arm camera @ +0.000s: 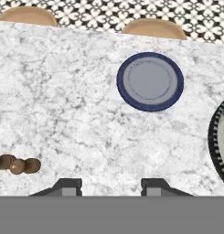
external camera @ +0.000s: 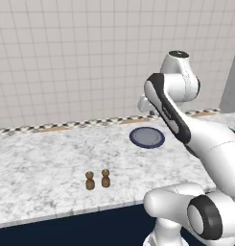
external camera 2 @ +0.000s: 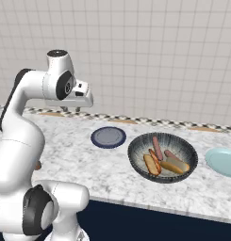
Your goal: Place one bun and one sausage from the bowl on each plate.
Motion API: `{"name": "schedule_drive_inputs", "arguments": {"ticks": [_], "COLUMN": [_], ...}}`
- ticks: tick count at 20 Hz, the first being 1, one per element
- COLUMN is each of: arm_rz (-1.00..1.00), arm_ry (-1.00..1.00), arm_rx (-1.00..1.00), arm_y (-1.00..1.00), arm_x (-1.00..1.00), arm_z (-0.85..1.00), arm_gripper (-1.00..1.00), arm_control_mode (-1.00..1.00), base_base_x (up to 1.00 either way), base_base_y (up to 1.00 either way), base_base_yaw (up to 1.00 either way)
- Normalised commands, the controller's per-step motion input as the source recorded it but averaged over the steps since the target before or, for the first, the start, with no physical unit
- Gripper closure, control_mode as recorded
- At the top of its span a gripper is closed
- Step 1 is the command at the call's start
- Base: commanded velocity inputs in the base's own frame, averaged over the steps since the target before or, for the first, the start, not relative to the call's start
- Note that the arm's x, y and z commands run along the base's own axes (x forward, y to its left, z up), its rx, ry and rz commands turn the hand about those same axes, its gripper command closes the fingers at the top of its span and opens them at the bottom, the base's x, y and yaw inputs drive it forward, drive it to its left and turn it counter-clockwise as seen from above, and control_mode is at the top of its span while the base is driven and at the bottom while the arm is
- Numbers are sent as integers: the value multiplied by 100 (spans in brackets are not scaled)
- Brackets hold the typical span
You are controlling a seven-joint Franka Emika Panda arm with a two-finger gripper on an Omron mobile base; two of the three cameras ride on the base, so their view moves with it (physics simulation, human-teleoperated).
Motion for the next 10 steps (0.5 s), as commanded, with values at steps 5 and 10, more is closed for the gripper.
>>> {"name": "schedule_drive_inputs", "arguments": {"ticks": [5, 10], "arm_rz": [0, -1], "arm_ry": [0, 2], "arm_rx": [3, 11], "arm_y": [-72, -100], "arm_x": [-20, -24], "arm_z": [-15, -24], "arm_gripper": [-100, -100], "arm_control_mode": [-100, -100], "base_base_x": [0, 0], "base_base_y": [0, 0], "base_base_yaw": [0, 0]}}
